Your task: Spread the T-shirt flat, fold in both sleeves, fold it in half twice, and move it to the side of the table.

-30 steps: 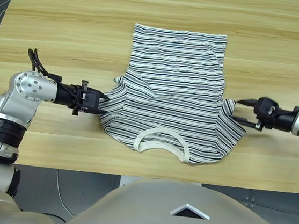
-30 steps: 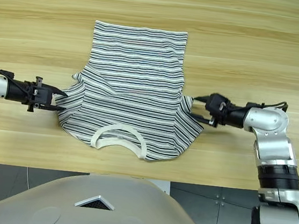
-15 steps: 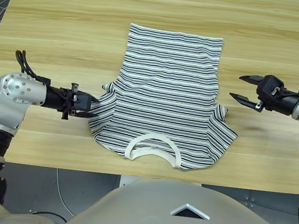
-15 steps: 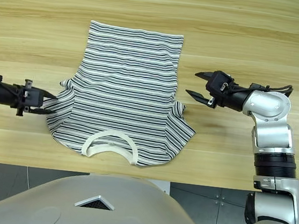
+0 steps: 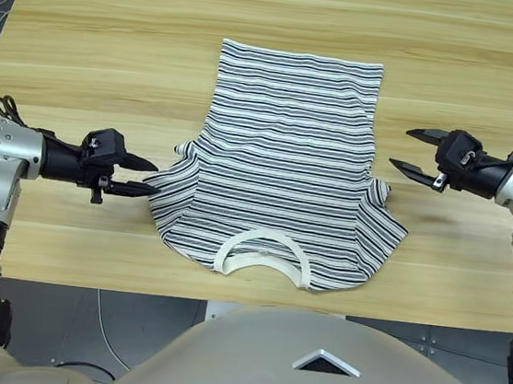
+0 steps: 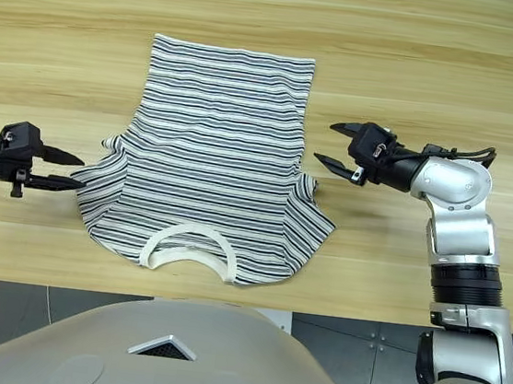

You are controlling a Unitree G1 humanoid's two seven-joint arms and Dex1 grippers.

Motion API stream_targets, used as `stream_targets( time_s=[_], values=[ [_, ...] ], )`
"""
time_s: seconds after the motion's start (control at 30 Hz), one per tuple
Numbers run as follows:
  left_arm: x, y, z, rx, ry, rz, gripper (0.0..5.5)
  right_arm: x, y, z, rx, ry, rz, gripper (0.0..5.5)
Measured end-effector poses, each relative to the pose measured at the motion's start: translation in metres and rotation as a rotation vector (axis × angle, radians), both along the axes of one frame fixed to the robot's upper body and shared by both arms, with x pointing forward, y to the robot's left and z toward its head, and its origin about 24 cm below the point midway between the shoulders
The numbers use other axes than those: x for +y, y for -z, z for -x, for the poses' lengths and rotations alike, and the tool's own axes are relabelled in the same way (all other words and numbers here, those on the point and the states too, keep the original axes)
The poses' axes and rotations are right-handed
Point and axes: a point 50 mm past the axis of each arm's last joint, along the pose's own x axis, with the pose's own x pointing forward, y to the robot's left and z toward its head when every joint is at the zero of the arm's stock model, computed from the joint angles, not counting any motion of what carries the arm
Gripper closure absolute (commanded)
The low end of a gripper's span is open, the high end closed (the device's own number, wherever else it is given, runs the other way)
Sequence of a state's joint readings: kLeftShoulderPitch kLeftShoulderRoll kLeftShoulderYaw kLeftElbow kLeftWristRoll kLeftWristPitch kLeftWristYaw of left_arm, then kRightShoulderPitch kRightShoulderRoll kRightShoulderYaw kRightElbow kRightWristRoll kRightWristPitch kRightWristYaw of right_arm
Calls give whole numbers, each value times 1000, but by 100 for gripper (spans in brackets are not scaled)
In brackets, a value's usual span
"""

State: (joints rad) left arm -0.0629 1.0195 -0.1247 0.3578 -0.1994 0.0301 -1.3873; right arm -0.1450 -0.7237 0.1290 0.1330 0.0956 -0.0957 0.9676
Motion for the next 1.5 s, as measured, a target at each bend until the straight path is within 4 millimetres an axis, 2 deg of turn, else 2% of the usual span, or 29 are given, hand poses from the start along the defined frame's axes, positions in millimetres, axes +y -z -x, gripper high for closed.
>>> stream_targets(
  time_s=[0.07,0.23,0.3,0.6,0.83,1.03,1.2,1.33,1.43,1.5],
  values=[
    [9,10,1,13,-35,-42,333,0,1,1,-1,-2,10,286],
    [16,10,-12,-20,-80,-38,333,-1,4,4,7,-1,11,286],
    [16,16,-12,-11,-81,-36,333,-1,5,4,8,-1,12,286],
    [11,19,-10,8,-67,-7,333,-2,5,5,6,2,12,286],
    [6,20,-5,73,-53,30,426,-3,7,7,11,3,16,283],
    [9,20,-7,52,-78,11,531,-3,7,8,8,1,20,283],
    [9,20,-10,35,-103,10,537,-3,7,8,2,-3,21,283],
    [1,19,-9,60,-87,76,537,-3,7,8,1,-4,23,283],
    [-12,8,0,116,6,201,537,-3,7,8,-1,-4,28,283],
    [-14,-3,1,120,34,242,537,-3,7,8,-1,-4,28,283]
  ],
)
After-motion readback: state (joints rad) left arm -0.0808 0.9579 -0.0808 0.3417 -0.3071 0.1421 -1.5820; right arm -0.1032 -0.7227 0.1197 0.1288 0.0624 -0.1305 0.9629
